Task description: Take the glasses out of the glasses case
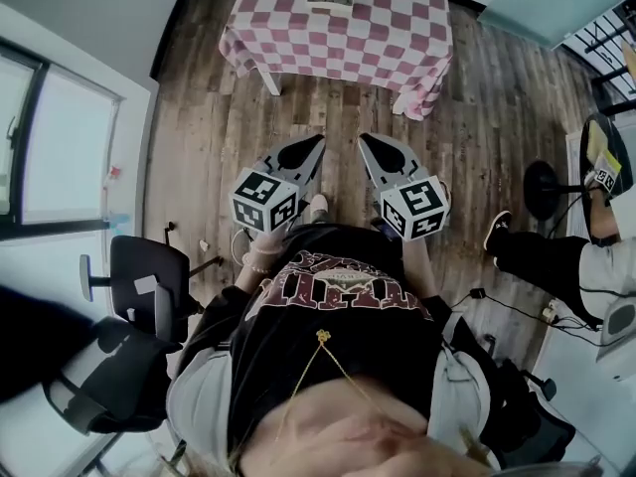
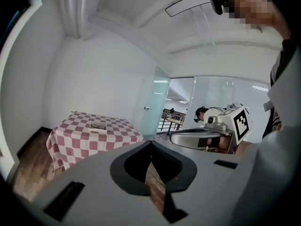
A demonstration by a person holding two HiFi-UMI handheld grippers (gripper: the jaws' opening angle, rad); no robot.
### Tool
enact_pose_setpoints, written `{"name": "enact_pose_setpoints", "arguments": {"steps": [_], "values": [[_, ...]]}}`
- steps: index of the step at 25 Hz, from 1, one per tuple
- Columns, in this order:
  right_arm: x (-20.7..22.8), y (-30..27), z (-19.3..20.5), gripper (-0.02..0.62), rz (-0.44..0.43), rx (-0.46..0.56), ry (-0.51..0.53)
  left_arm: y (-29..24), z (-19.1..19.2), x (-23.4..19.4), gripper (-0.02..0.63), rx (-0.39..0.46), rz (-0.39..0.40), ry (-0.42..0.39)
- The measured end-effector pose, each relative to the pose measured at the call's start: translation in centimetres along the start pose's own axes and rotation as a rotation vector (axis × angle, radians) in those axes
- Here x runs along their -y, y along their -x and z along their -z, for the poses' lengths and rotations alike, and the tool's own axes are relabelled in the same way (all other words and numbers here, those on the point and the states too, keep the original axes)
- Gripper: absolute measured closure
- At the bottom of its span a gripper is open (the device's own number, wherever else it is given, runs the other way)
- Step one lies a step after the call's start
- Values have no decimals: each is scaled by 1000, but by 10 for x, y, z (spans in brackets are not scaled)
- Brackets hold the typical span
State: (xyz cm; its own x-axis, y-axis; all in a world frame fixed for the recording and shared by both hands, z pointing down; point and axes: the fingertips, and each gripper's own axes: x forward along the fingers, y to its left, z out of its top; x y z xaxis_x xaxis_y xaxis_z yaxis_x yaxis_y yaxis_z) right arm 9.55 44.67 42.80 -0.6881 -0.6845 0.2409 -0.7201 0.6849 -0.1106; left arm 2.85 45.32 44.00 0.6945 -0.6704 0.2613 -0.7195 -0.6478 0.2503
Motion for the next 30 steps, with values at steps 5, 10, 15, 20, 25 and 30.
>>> {"name": "enact_pose_setpoints", "arguments": {"steps": [5, 10, 15, 20, 25, 30], "values": [[11, -31, -9, 575, 18, -4, -2, -10, -11, -30, 598, 0, 24, -1], [23, -58, -14, 575, 47, -6, -1, -17, -20, -56, 598, -13, 54, -16], [34, -78, -22, 575, 64, -8, -7, -28, -29, -73, 598, -27, 81, -17], [56, -91, -33, 575, 80, 3, -15, -49, -42, -84, 598, -24, 83, -34], [81, -114, -32, 575, 64, -11, -47, -78, -48, -99, 598, -49, 98, -29], [114, -139, -36, 575, 36, -27, -59, -115, -57, -121, 598, -65, 76, 5]]}}
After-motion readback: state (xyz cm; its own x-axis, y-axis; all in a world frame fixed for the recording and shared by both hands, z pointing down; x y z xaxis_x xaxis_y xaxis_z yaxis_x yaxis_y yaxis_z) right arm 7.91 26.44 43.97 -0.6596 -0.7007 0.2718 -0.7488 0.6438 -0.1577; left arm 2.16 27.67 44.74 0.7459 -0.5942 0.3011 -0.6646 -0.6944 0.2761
